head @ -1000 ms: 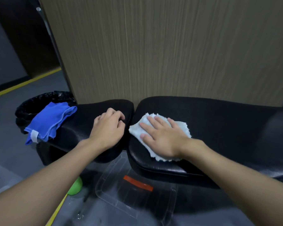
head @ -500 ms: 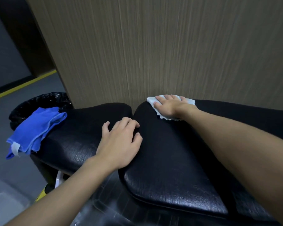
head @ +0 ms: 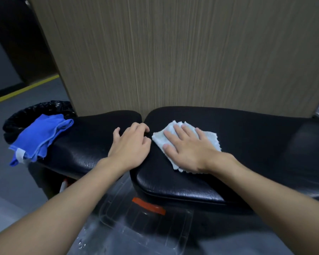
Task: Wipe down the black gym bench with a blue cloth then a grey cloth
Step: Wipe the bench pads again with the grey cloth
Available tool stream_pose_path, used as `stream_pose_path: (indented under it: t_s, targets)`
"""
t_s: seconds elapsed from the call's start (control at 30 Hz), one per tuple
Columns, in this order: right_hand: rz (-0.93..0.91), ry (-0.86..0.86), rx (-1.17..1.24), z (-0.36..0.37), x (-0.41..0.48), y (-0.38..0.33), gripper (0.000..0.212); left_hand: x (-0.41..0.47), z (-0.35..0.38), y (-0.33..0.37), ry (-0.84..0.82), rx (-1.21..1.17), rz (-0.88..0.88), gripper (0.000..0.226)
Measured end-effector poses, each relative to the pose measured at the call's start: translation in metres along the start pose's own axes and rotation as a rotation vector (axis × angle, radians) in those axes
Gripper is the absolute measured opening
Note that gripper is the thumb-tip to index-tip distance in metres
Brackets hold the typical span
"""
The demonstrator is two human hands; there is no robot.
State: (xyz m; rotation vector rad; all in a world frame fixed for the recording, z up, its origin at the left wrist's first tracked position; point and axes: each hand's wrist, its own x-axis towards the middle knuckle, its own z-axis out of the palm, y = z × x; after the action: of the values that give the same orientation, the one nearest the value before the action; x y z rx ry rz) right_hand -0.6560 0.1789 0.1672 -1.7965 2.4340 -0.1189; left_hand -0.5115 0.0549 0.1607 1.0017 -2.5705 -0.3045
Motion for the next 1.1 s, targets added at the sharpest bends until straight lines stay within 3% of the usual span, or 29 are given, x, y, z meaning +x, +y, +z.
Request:
stream_pose_path:
  t_s: [0.17, 0.33, 0.83, 1.1]
  targets:
    - [-0.072, 0.005, -0.033, 0.005, -0.065, -0.008, 0.062, -0.002, -0.005, 0.006, -0.006, -0.100, -0.011, 0.031]
    - [-0.072, -0.008, -0.020, 0.004, -0.073, -0.002, 0.060, -0.004, -0.002, 0.025, -0.015, -0.199, 0.076, 0.034]
    - [0.106, 0.005, 0.017, -0.012, 0.045, 0.098, 0.061, 0.004, 0.021, 0.065, -0.025, 0.070, 0.121, 0.036]
    - [0.249, 0.001, 0.022, -0.027, 0.091, 0.135, 0.060, -0.001, 0.022, 0.062, -0.019, 0.084, 0.147, 0.038]
